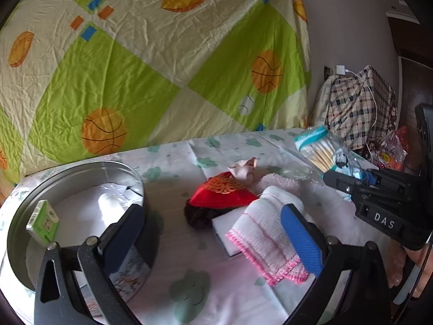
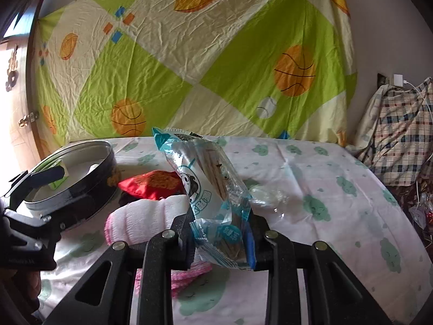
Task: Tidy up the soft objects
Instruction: 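Grasp the pink-edged white towel with the left tool while the right tool holds the swab bag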
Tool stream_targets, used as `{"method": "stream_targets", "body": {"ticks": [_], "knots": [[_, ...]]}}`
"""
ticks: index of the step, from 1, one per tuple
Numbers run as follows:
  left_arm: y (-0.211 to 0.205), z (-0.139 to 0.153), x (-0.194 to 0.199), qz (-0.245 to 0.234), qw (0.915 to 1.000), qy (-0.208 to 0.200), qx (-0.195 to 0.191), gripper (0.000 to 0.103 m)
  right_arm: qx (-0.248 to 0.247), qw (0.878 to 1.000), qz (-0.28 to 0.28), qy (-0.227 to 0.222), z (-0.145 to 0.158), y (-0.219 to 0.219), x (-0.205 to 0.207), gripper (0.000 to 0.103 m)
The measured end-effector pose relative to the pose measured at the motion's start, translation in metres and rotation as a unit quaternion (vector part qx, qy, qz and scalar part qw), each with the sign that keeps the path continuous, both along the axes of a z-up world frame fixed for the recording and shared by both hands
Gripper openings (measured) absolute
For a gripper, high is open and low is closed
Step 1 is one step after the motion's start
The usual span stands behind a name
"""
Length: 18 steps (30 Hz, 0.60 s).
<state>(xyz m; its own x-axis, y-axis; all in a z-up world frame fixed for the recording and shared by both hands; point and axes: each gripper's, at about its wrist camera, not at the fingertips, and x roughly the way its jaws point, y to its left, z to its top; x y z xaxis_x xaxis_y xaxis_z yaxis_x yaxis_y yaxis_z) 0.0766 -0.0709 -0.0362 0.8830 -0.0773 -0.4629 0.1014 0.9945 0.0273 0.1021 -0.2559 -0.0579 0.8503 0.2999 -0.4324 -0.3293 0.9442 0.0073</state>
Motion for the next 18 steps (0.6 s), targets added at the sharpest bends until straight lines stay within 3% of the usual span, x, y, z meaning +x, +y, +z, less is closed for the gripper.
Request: {"method": "stream_targets", "body": {"ticks": [12, 16, 18], "knots": [[-0.048, -0.023, 0.046, -0.042, 0.9965, 0.068, 0.024, 0.102, 0.013, 0.999, -0.041, -0.004, -0.004, -0.015, 0.019, 0.030], [-0.055, -0.028, 0.049, -0.048, 0.9946, 0.083, 0.039, 0.095, 0.014, 0.999, -0.038, -0.001, -0.004, -0.015, 0.020, 0.030], [-0.058, -0.030, 0.051, -0.055, 0.9934, 0.090, 0.046, 0.085, 0.016, 0.999, -0.037, 0.001, -0.004, -0.015, 0.021, 0.031]]}}
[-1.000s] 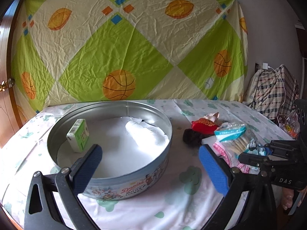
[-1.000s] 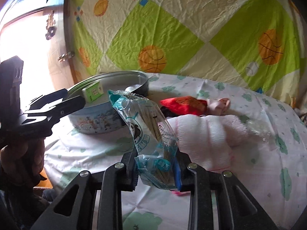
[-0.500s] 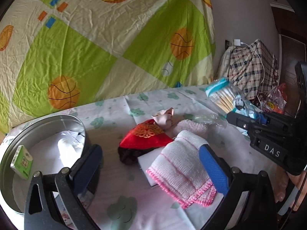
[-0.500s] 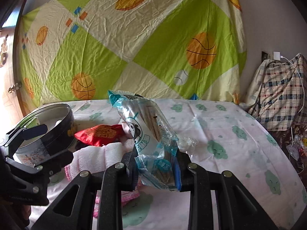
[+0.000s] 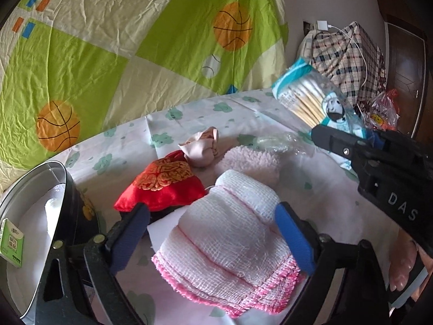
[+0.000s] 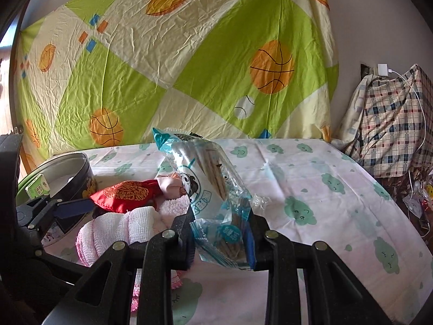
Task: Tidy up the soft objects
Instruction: 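Grasp the pink-edged white towel with the left tool while the right tool holds the swab bag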
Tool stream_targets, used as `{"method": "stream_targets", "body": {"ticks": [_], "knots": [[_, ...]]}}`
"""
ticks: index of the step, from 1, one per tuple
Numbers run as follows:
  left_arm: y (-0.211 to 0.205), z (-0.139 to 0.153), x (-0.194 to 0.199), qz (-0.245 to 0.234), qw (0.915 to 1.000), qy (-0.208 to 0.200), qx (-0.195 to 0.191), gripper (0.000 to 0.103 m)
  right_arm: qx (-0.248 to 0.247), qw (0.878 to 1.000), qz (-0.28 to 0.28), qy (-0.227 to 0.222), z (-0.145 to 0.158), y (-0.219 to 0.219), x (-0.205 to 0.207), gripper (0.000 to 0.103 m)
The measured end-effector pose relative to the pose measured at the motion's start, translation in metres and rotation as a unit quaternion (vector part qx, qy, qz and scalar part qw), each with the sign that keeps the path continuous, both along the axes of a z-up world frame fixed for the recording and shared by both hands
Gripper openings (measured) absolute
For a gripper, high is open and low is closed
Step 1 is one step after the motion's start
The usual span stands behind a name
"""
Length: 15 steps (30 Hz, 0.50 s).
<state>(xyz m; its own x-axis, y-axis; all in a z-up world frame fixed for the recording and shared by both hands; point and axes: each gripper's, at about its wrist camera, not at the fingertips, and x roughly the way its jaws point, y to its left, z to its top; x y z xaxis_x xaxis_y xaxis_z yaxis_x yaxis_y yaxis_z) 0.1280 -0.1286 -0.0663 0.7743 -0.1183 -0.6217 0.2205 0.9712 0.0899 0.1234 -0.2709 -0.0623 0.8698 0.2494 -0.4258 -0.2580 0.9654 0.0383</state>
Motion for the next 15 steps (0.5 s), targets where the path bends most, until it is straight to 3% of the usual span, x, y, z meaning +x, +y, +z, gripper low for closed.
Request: {"method": "stream_targets", "body": {"ticks": [2, 4, 8, 15], "knots": [[-0.004, -0.003, 0.004, -0.009, 0.9998, 0.013, 0.008, 0.060, 0.001, 1.000, -0.002, 0.001, 0.000, 0.000, 0.000, 0.031], [-0.005, -0.005, 0.005, -0.015, 0.9996, 0.021, 0.006, 0.045, 0.002, 1.000, -0.003, -0.001, 0.000, -0.001, 0.000, 0.031], [-0.002, -0.003, 0.004, -0.025, 0.9995, 0.018, -0.010, 0.026, 0.008, 1.000, -0.005, -0.003, 0.000, -0.004, -0.001, 0.031], [0.007, 0.006, -0.006, -0.026, 0.9987, -0.017, -0.040, 0.021, 0.024, 0.999, -0.009, -0.019, 0.003, -0.011, -0.007, 0.031]]}}
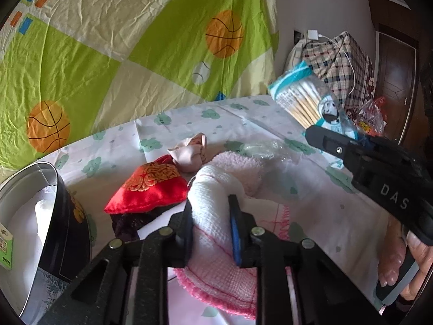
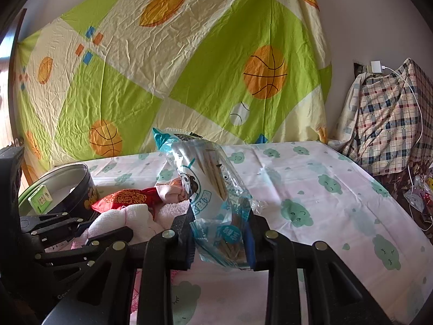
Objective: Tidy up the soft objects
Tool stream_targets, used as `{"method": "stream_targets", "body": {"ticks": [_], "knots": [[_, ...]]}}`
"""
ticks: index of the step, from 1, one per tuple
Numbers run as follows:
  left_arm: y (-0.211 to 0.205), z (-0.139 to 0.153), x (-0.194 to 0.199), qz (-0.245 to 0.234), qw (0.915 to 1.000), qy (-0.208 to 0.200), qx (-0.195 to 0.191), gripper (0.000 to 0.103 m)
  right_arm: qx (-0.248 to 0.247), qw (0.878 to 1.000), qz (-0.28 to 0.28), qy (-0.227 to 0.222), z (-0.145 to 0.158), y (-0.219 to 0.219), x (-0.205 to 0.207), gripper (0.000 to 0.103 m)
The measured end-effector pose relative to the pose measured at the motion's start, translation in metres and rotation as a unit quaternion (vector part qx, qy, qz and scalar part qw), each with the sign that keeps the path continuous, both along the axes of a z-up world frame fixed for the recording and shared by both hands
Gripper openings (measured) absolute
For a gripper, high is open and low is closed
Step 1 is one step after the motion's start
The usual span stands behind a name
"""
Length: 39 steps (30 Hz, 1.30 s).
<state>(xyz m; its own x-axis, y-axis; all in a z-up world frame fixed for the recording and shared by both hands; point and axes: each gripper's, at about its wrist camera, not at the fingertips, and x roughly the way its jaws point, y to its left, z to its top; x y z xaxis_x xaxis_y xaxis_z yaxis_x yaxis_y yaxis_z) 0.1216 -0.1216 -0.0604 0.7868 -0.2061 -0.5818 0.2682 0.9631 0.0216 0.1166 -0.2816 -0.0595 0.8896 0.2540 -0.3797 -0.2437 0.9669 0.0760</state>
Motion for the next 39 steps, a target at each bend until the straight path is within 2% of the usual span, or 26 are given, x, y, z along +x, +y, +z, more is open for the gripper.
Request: {"method": "stream_targets", "body": {"ticks": [18, 28, 33, 39], "knots": [[0.013, 0.018, -0.032, 0.026, 0.9937, -0.107, -0.024, 0.019, 0.014, 0.999, -0.017, -0.049, 0.007, -0.007, -0.017, 0.031], [0.025, 0.021, -0.039, 0.055, 0.9901, -0.125, -0.033, 0.019, 0.011, 0.998, -0.016, -0.060, 0.007, -0.001, -0.019, 0.031], [0.031, 0.022, -0.046, 0.069, 0.9874, -0.139, -0.030, 0.019, 0.014, 0.999, 0.004, -0.051, 0.005, 0.012, -0.017, 0.031], [0.045, 0.023, -0.049, 0.082, 0.9855, -0.144, -0.035, 0.019, 0.005, 0.998, 0.014, -0.066, 0.006, 0.028, -0.022, 0.031]]}}
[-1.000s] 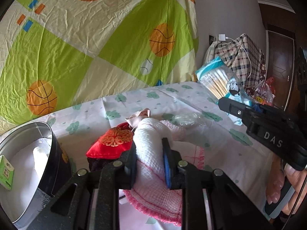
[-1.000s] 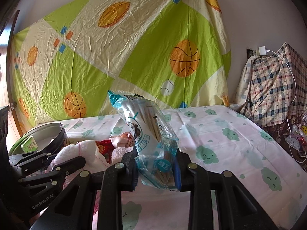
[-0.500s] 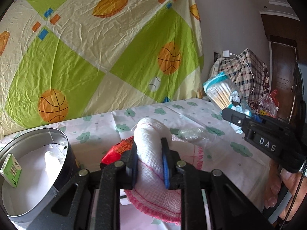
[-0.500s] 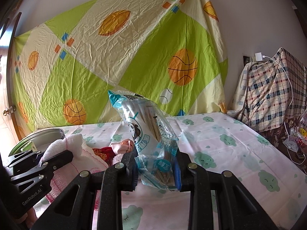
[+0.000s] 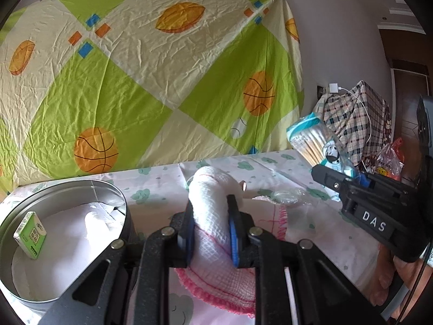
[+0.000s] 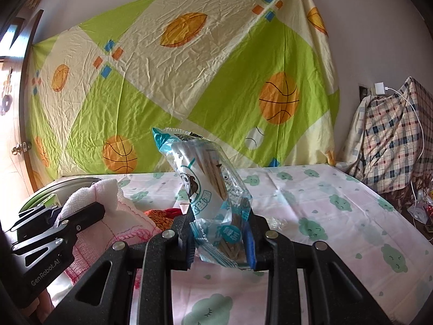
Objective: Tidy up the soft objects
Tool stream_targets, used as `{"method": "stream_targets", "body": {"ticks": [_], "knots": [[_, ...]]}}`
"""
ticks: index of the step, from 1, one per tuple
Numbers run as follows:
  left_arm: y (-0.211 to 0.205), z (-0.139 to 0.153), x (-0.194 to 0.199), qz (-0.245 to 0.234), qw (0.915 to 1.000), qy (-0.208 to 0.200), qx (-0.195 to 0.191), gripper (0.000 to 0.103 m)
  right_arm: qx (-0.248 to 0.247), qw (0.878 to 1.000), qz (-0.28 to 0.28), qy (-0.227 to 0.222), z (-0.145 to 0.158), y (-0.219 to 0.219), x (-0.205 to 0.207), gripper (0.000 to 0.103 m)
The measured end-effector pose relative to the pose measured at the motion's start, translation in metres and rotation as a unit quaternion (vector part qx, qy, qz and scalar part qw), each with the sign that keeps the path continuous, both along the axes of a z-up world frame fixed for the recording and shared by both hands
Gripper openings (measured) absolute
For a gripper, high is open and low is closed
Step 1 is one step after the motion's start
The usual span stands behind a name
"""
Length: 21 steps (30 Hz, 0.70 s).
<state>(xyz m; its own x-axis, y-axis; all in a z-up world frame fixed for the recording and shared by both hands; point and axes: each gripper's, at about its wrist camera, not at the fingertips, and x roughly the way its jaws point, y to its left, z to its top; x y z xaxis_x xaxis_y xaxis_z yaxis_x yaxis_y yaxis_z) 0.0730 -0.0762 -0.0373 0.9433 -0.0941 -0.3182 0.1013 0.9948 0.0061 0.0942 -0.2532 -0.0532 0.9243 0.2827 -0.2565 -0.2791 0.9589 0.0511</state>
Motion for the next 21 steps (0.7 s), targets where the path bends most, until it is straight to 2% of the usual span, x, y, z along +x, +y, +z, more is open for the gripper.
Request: {"method": "stream_targets", "body": {"ticks": [21], "knots": [[0.032, 0.001, -0.017, 0.035, 0.9991, -0.022, -0.014, 0.019, 0.007, 0.999, 0.040, -0.009, -0.001, 0.036, -0.005, 0.031]]}}
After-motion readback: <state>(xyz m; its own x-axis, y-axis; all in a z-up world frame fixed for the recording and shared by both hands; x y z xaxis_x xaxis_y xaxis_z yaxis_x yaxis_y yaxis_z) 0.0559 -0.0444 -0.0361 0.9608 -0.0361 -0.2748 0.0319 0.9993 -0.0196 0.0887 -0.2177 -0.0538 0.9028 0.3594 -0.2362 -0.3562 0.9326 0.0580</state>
